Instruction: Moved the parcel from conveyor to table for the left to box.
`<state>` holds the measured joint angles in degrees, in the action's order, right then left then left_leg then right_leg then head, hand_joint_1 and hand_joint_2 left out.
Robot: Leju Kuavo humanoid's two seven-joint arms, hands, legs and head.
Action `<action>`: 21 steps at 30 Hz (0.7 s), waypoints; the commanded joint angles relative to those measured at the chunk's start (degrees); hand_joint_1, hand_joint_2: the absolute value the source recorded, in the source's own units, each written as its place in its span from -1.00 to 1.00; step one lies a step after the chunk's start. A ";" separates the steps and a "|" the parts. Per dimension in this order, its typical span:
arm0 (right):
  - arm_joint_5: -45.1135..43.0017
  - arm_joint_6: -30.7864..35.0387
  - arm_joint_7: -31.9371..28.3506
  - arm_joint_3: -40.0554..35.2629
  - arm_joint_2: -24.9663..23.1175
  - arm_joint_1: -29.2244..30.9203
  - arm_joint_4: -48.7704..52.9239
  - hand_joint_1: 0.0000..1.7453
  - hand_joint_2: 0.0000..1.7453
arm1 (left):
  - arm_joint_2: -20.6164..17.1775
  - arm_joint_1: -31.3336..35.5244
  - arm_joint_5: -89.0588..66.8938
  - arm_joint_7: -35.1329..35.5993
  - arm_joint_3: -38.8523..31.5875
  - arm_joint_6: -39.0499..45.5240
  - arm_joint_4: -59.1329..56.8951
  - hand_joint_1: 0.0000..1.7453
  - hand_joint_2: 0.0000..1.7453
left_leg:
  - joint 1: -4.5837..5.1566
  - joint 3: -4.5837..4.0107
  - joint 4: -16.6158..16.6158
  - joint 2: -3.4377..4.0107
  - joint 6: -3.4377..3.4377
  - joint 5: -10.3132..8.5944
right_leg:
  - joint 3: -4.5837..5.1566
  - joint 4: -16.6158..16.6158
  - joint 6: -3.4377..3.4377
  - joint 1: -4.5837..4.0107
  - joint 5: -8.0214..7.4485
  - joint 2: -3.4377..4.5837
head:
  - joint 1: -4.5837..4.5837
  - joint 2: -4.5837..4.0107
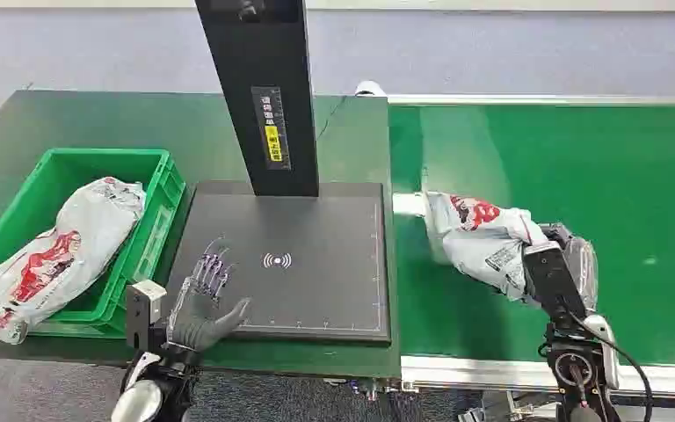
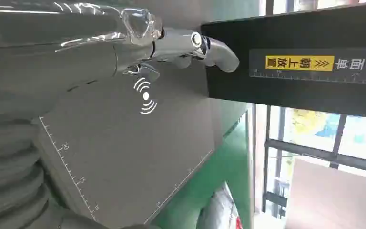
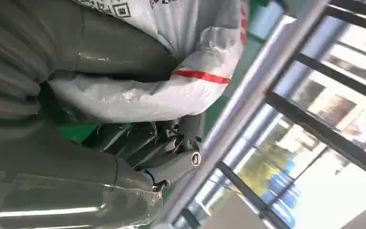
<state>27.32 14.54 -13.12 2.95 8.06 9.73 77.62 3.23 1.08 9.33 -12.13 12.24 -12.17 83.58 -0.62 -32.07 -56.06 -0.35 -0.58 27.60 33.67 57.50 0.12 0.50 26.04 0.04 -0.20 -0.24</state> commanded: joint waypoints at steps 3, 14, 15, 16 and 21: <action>1.17 1.10 -4.58 -10.85 -3.76 5.86 0.13 1.00 1.00 | -1.39 2.53 0.43 -1.31 0.38 -0.39 -3.69 -1.00 1.00 | 0.02 0.16 0.06 0.37 -0.01 0.03 | -0.01 -0.02 -0.04 0.01 -0.06 0.32 | 0.00 0.00; 4.04 -4.95 -5.81 -28.78 -9.86 13.37 -13.26 1.00 1.00 | -1.29 9.26 2.37 -1.42 3.39 -0.56 -9.94 -1.00 1.00 | -0.02 0.15 0.06 0.34 -0.03 0.00 | -0.02 -0.03 -0.04 -0.03 -0.08 0.31 | 0.00 0.00; 3.64 -5.35 -5.96 -30.11 -10.01 13.57 -13.68 1.00 1.00 | -1.28 9.44 2.56 -1.42 3.77 -0.55 -10.31 -1.00 1.00 | -0.02 0.22 0.10 0.33 -0.04 -0.02 | -0.06 -0.05 -0.06 -0.03 -0.09 0.29 | 0.00 0.00; 3.43 -5.21 -5.91 -30.41 -10.05 13.56 -13.68 1.00 1.00 | -1.29 9.49 2.58 -1.42 3.96 -0.53 -10.45 -1.00 1.00 | -0.01 0.22 0.10 0.28 -0.04 -0.02 | -0.06 -0.05 -0.05 -0.02 -0.06 0.25 | 0.00 0.00; 0.24 -9.27 -5.42 -34.43 -10.04 13.26 -15.32 1.00 1.00 | -1.39 9.56 2.37 -1.69 4.83 0.28 -10.06 -1.00 1.00 | -0.04 0.24 0.10 0.19 0.01 0.00 | -0.13 -0.08 -0.01 -0.07 -0.01 0.15 | 0.00 0.00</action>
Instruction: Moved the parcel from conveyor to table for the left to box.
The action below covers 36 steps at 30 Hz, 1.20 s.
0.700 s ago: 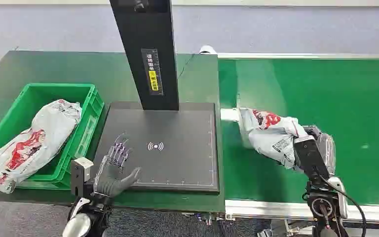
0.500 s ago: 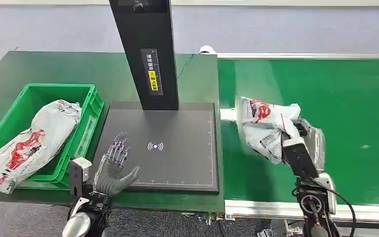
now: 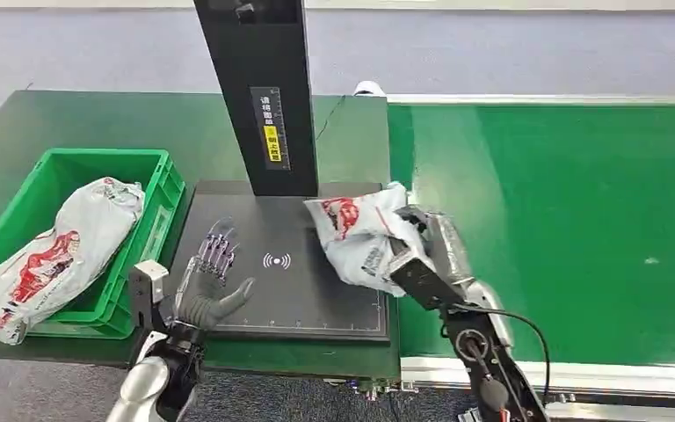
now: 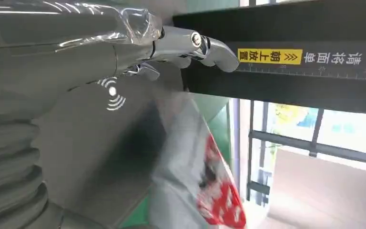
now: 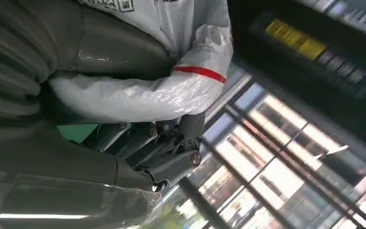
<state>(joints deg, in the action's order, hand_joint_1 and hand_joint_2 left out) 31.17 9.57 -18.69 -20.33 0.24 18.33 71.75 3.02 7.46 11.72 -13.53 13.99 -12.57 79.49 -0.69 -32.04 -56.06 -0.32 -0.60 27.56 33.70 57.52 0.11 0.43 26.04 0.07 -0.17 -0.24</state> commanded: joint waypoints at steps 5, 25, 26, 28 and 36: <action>-7.57 -8.64 0.04 -12.75 -3.20 3.25 -11.06 1.00 1.00 | -1.01 3.76 0.04 -0.19 3.38 0.46 -6.52 -1.00 1.00 | 0.00 0.16 0.09 0.08 0.02 0.01 | -0.16 -0.11 -0.01 -0.01 -0.01 0.05 | -0.04 0.00; -23.23 -24.96 0.10 -16.76 -2.30 1.47 -14.46 -0.22 1.00 | -1.00 4.18 -0.05 -0.35 3.81 -0.15 -7.52 -1.00 1.00 | 0.01 0.18 0.09 0.02 0.03 0.02 | -0.18 -0.12 0.00 0.00 0.01 -0.02 | -0.04 0.00; -23.09 -21.94 -0.43 -15.83 -2.14 1.21 -13.58 -1.00 1.00 | -1.15 3.49 -0.04 -0.35 3.44 0.01 -6.76 -1.00 1.00 | 0.02 0.10 0.06 -0.01 0.02 0.01 | -0.11 -0.08 0.00 0.01 0.01 -0.03 | -0.02 0.00; -23.77 -20.52 -0.56 -14.52 -1.58 0.75 -12.31 -1.00 1.00 | -1.39 2.67 0.01 -0.42 3.22 0.03 -6.05 -1.00 1.00 | 0.02 0.14 0.08 0.01 0.03 0.01 | -0.14 -0.10 -0.01 0.01 0.00 -0.03 | -0.02 0.00; -27.32 -19.14 -1.08 -10.25 -0.03 -0.34 -10.95 -1.00 1.00 | -1.84 2.19 0.33 -0.67 2.51 -0.38 -5.93 -1.00 1.00 | 0.04 0.12 0.05 -0.02 0.03 0.02 | -0.12 -0.07 0.00 0.03 0.02 -0.04 | -0.02 0.00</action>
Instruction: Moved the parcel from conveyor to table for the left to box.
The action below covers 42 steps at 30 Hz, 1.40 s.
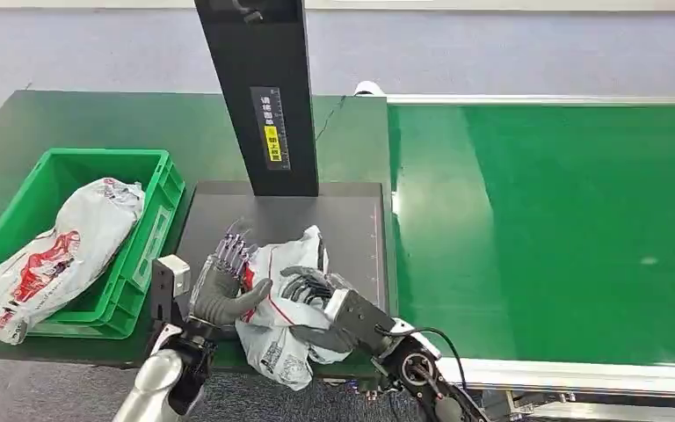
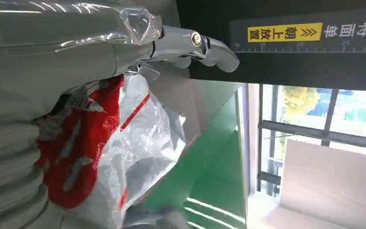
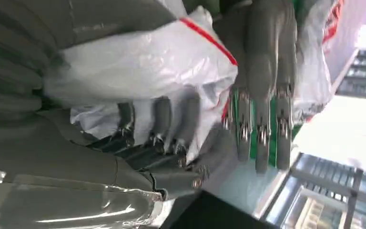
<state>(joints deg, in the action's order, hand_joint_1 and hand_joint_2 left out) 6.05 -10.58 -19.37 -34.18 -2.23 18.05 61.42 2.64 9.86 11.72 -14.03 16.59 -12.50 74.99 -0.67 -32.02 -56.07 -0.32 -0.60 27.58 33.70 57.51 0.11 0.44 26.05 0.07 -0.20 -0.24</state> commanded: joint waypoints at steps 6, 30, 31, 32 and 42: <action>-6.07 2.98 -4.78 7.26 1.19 -3.27 3.01 -1.00 1.00 | -1.44 -1.09 0.05 -0.50 -0.30 -0.90 -0.89 -1.00 1.00 | 0.01 0.20 0.11 -0.02 0.03 0.03 | -0.22 -0.12 0.00 0.00 0.05 -0.06 | 0.00 0.00; -12.72 5.23 -6.30 16.86 1.23 -8.53 10.07 -1.00 1.00 | -4.01 -2.82 -20.21 -4.90 3.28 0.84 4.48 -1.00 1.00 | 0.00 0.13 0.06 -0.02 0.02 0.03 | -0.16 -0.07 -0.01 -0.01 0.04 -0.06 | 0.00 0.00; -12.96 5.19 -6.44 17.27 1.25 -8.60 9.96 -1.00 1.00 | -4.52 -2.85 -23.53 -5.31 4.43 1.08 5.40 -1.00 1.00 | 0.01 0.07 0.03 0.00 0.02 0.03 | -0.08 -0.02 -0.01 0.00 0.03 -0.03 | 0.00 0.00; -13.01 5.08 -6.51 17.35 1.25 -8.51 9.78 -1.00 1.00 | -4.88 -2.74 -26.17 -5.95 5.11 2.11 5.77 -1.00 1.00 | 0.00 0.12 0.06 -0.01 0.02 0.03 | -0.14 -0.06 -0.01 -0.01 0.04 -0.05 | 0.00 0.00; -13.17 4.17 -7.00 18.34 1.09 -7.81 8.22 -1.00 1.00 | -4.76 0.55 -40.17 -3.91 10.01 2.54 3.57 -1.00 1.00 | 0.01 0.09 0.05 -0.08 0.03 0.00 | -0.12 -0.05 0.00 0.00 0.03 -0.12 | -0.02 0.00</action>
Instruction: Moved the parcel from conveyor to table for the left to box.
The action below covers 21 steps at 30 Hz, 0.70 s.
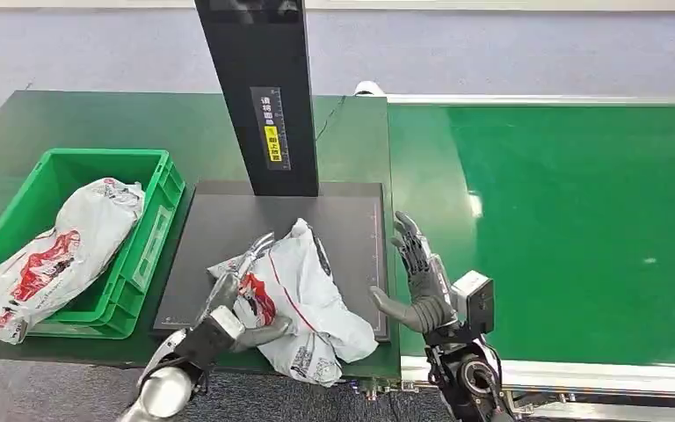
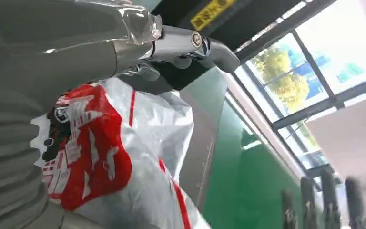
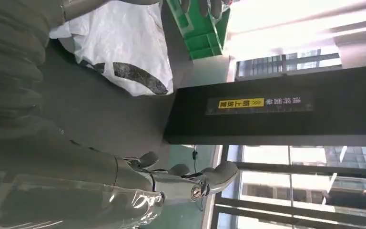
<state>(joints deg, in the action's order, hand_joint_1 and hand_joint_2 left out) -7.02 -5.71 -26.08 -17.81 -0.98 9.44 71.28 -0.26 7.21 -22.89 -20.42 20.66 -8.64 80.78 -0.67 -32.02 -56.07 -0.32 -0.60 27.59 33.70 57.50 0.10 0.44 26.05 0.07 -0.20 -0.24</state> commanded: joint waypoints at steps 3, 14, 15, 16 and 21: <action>0.00 -0.91 -0.23 2.44 -0.41 1.18 -2.09 -1.00 1.00 | -2.08 4.38 -8.48 4.36 7.11 -3.48 -5.00 -1.00 1.00 | 0.01 0.08 0.06 -0.01 0.02 -0.01 | -0.09 -0.05 0.00 0.01 0.00 -0.04 | -0.02 0.00; 0.22 -0.71 1.19 3.37 -1.51 1.15 -1.98 -1.00 1.00 | -0.72 8.86 -16.12 9.80 10.68 -8.59 -17.35 -1.00 1.00 | 0.03 0.13 0.08 -0.04 0.02 -0.02 | -0.14 -0.06 0.00 0.02 0.01 -0.06 | 0.00 0.00; 0.22 -0.71 1.19 3.37 -1.51 1.15 -1.98 -1.00 1.00 | -0.72 8.86 -16.12 9.80 10.68 -8.59 -17.35 -1.00 1.00 | 0.02 0.20 0.13 -0.02 0.03 -0.02 | -0.22 -0.13 0.00 0.01 -0.01 -0.05 | 0.00 0.00; 0.21 -0.57 1.34 3.49 -1.56 0.97 -1.74 -1.00 1.00 | -0.79 9.02 -15.76 10.25 10.65 -9.62 -17.55 -1.00 1.00 | 0.03 0.15 0.09 -0.03 0.02 -0.02 | -0.16 -0.07 0.00 0.02 0.00 -0.06 | 0.00 0.00; -0.09 -0.20 2.04 3.92 -1.70 0.09 -0.33 -1.00 1.00 | -0.89 9.49 -16.65 8.11 11.08 -9.29 -17.66 0.64 1.00 | 0.02 0.23 0.14 -0.03 0.03 -0.03 | -0.26 -0.14 0.00 0.00 -0.01 -0.07 | 0.00 0.00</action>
<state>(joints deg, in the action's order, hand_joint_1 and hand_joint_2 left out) -6.73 -6.38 -24.92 -15.50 -1.99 9.53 71.25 -0.96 14.42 -38.99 -10.84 29.27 -17.79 69.98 -0.67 -31.98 -56.06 -0.33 -0.60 27.59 33.63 57.50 0.11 0.45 26.05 0.06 -0.20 -0.24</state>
